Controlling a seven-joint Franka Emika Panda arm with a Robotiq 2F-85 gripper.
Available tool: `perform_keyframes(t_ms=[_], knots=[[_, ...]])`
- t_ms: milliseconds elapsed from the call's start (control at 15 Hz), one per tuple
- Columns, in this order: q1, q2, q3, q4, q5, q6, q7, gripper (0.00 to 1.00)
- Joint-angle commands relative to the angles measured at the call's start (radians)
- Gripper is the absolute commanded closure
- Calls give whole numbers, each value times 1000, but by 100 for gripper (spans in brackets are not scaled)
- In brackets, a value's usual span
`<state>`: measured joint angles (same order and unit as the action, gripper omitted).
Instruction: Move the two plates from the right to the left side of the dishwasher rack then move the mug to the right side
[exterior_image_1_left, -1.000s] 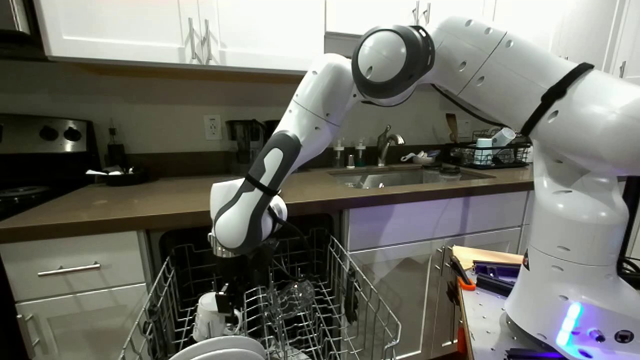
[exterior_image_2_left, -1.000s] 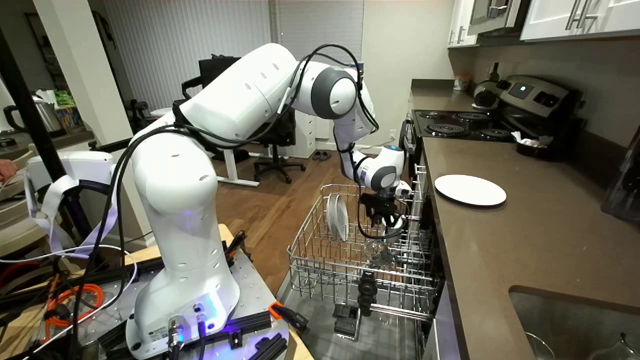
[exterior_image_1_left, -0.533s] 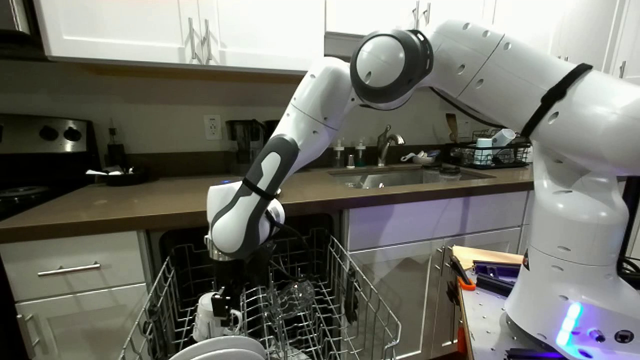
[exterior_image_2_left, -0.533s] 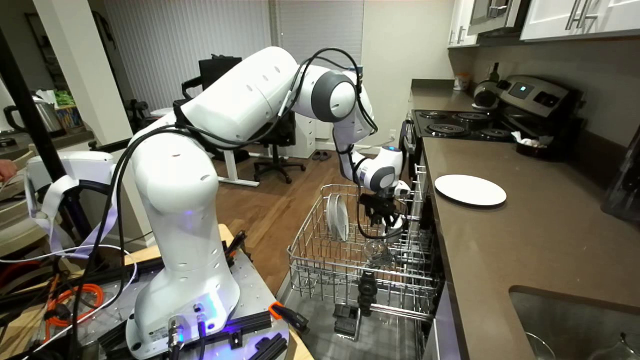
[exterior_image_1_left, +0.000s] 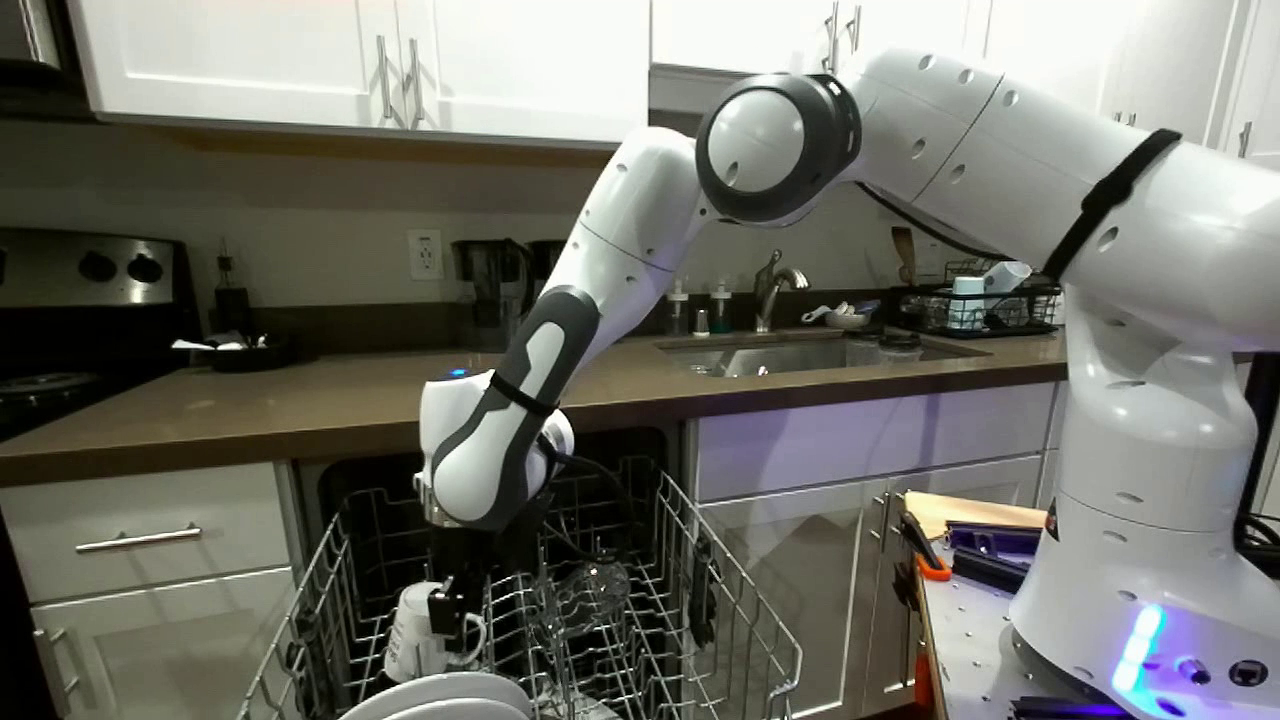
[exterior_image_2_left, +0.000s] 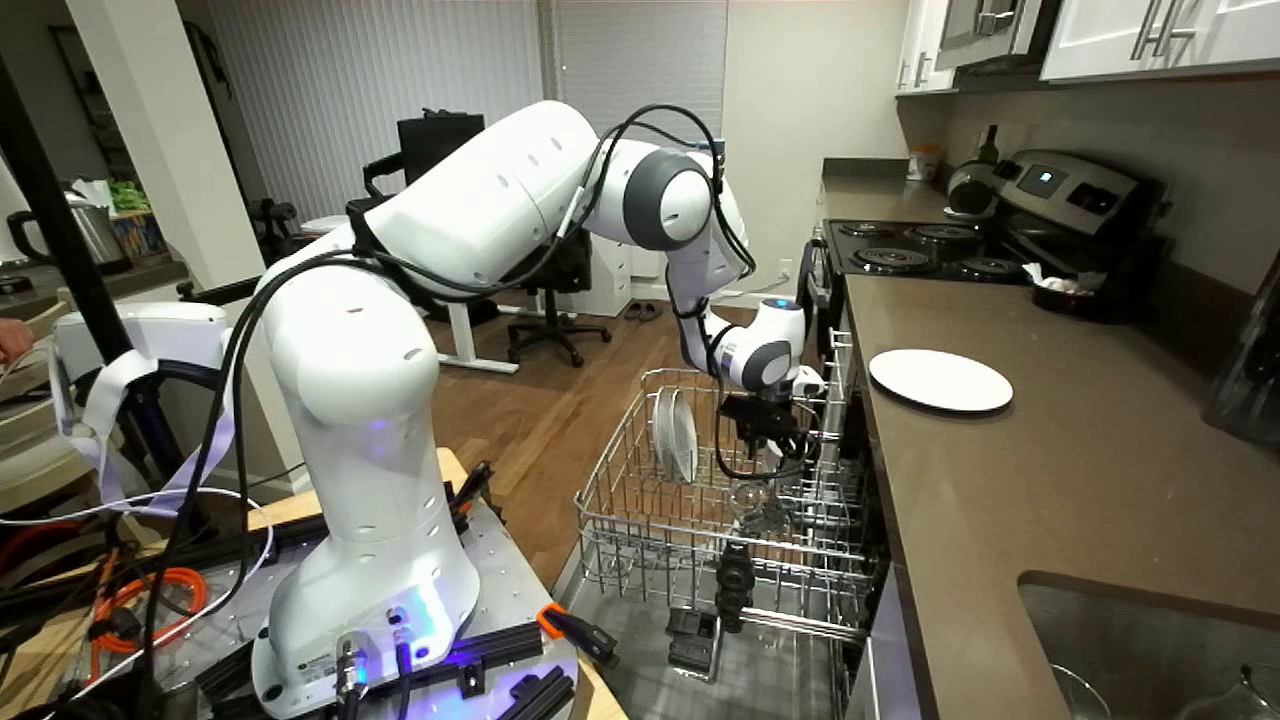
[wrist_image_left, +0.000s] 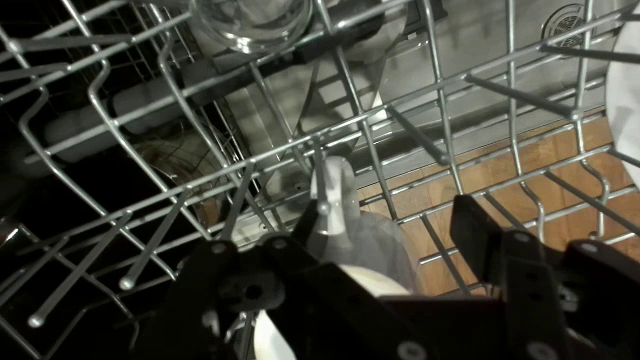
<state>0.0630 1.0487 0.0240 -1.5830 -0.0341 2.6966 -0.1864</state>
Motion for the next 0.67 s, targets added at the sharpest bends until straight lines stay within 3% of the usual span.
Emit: perform_keyframes(t_ms=[0, 400, 600], knots=[[19, 38, -26, 29, -33, 37, 46, 28], [19, 13, -26, 6, -32, 31, 46, 33], [17, -13, -18, -16, -30, 24, 42, 31]])
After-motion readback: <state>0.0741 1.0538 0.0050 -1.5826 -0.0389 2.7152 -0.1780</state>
